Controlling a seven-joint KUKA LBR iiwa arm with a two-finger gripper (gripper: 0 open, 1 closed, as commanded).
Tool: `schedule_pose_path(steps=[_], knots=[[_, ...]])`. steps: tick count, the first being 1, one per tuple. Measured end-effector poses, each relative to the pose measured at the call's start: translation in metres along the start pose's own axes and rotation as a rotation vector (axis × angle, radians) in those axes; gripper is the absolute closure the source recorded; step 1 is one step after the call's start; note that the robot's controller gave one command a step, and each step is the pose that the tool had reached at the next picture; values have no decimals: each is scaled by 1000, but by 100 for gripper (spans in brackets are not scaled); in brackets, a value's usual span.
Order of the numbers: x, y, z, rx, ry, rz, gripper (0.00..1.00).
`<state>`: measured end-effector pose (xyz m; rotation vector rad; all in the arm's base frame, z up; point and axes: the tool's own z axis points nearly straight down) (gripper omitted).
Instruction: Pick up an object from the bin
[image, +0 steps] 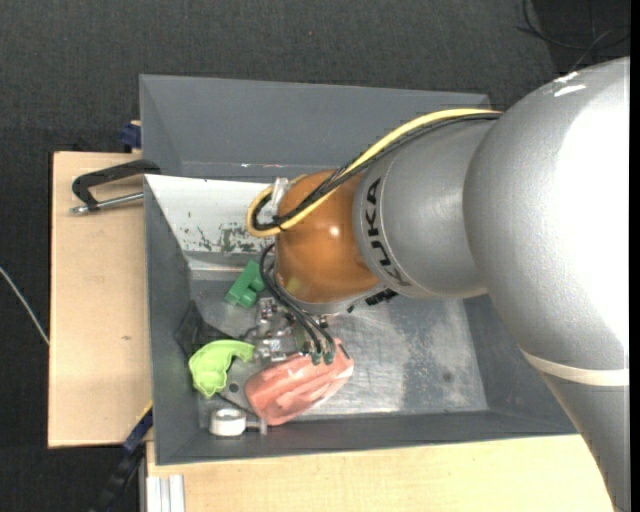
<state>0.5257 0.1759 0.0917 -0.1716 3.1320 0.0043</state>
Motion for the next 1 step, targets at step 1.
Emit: schedule_pose_path(steps=[1], knots=[[6,-4,-124,1,0,-24,100]])
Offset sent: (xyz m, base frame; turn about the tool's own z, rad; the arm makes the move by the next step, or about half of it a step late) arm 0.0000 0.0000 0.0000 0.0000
